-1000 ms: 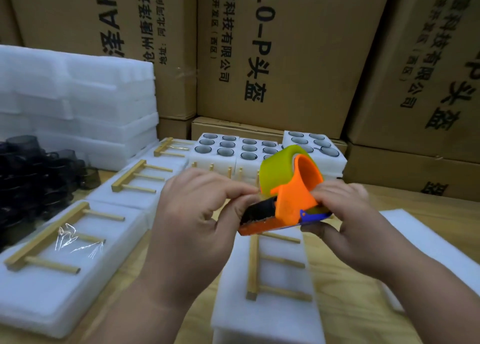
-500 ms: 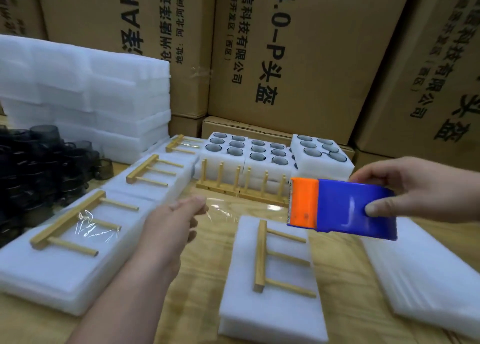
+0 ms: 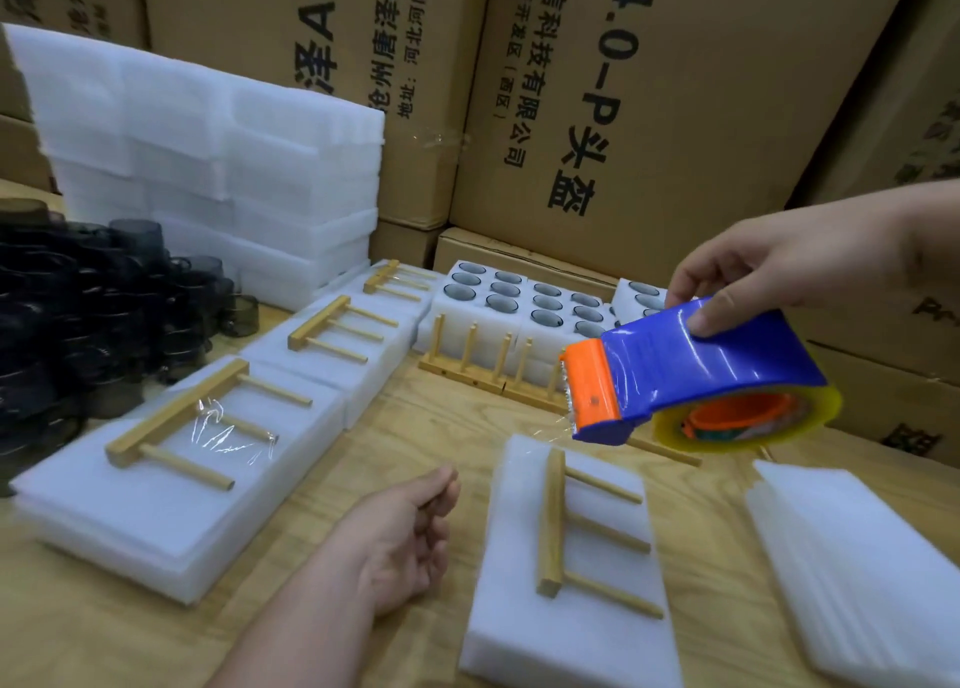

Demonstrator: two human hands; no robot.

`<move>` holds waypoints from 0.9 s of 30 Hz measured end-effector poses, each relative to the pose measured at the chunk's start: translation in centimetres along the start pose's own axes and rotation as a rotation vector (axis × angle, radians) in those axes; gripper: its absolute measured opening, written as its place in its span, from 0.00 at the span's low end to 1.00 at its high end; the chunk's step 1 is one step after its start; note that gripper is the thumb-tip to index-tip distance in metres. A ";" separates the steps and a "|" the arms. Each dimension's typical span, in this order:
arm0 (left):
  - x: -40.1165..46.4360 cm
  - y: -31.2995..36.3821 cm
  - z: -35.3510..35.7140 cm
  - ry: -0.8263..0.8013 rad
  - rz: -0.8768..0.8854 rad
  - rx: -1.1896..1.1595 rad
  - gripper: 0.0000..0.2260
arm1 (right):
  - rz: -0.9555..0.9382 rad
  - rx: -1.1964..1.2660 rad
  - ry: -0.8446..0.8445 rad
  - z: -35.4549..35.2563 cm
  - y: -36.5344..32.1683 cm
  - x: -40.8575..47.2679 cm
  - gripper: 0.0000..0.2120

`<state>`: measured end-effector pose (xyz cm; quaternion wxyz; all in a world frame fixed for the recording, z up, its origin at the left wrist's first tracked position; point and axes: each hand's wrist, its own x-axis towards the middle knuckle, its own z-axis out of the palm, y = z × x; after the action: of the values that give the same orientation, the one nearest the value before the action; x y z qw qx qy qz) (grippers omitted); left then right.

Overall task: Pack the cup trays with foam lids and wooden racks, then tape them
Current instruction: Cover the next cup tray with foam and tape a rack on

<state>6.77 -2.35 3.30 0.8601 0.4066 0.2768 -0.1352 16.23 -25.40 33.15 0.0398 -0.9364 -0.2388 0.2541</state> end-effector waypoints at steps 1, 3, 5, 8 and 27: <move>0.0 -0.1 -0.2 0.000 -0.011 0.004 0.07 | 0.004 -0.015 -0.006 -0.2 -0.6 0.3 0.24; 0.0 -0.4 -0.3 0.012 -0.025 0.025 0.07 | 0.006 -0.034 -0.008 -0.5 -1.6 0.9 0.24; 0.1 -0.7 -0.4 0.033 -0.026 0.041 0.07 | 0.012 -0.033 -0.013 -0.5 -2.4 1.6 0.22; 0.3 -0.9 -0.2 0.056 -0.020 0.067 0.07 | 0.023 -0.031 -0.017 -0.4 -3.2 2.2 0.21; 1.5 -1.9 1.0 0.250 0.129 0.358 0.12 | 0.060 -0.045 -0.052 -0.1 -5.4 3.2 0.21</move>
<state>7.50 -4.35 1.70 0.7401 0.5833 0.3261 -0.0756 16.39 -19.15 32.79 0.0050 -0.9368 -0.2174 0.2743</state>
